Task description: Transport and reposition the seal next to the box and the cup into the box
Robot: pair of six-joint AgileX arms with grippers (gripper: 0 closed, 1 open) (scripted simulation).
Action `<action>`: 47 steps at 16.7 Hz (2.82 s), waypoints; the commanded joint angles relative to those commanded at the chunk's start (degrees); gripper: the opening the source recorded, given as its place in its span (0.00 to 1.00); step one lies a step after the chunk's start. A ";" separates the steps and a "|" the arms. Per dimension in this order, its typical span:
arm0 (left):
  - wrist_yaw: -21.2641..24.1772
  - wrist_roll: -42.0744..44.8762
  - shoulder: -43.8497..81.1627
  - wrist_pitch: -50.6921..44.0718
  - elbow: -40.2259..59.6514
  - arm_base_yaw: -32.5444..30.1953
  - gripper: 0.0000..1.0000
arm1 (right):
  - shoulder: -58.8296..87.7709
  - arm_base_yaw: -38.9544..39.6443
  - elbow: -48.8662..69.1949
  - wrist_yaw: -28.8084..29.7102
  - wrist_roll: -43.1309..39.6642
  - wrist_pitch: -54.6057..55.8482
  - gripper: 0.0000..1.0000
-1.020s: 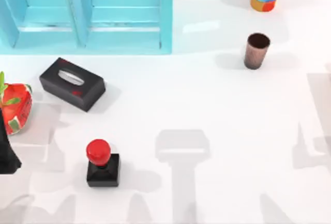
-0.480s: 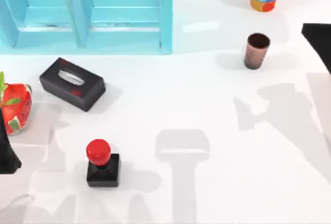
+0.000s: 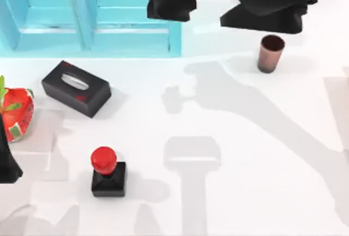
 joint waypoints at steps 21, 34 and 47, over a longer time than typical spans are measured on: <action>0.00 0.00 0.00 0.00 0.00 0.00 1.00 | 66.12 16.29 67.63 14.98 28.82 -38.55 1.00; 0.00 0.00 0.00 0.00 0.00 0.00 1.00 | 75.08 15.89 78.06 15.34 28.71 -40.63 1.00; 0.00 0.00 0.00 0.00 0.00 0.00 1.00 | 87.59 14.87 93.20 15.44 27.69 -42.90 0.85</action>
